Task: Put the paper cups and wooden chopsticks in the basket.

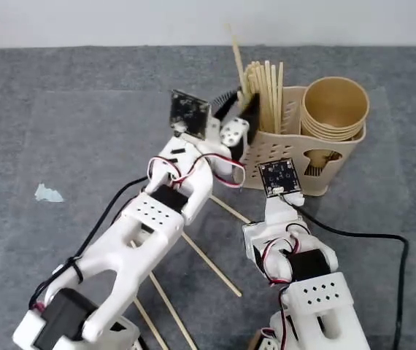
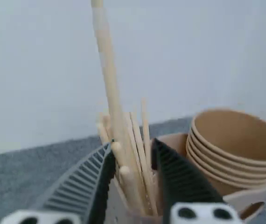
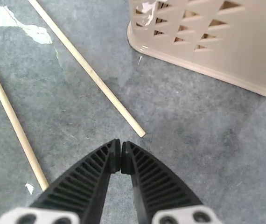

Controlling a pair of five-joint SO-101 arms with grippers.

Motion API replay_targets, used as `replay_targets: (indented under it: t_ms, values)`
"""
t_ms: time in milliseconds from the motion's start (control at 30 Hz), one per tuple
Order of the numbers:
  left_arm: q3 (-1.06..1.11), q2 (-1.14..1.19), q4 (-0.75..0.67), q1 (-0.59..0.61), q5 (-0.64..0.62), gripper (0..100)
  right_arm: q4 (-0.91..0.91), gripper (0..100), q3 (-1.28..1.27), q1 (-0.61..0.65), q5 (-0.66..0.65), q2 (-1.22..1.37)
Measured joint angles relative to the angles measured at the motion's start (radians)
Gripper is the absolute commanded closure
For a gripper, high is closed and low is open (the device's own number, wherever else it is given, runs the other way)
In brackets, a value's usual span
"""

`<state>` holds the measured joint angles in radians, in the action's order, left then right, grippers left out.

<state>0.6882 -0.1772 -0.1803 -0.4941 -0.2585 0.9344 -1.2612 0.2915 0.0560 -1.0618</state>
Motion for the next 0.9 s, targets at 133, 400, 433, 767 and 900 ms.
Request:
replay_targets:
  t_ms: [133,400,433,767,900]
  values:
    - [-0.018,-0.092,0.206,0.002,-0.066,78,0.000,97.8,0.000,0.000,0.000,0.000]
    - [-0.049,-0.304,0.417,0.028,-0.080,78,0.000,97.4,0.000,0.000,0.000,0.000]
    - [-0.049,-0.333,0.436,0.043,-0.080,78,0.000,97.4,0.000,0.000,0.000,0.000]
    - [-0.051,-0.577,0.836,0.293,-0.080,78,0.000,97.2,0.000,0.000,0.000,0.000]
    - [-0.051,-0.640,1.042,0.425,-0.080,78,0.000,97.2,0.000,0.000,0.000,0.000]
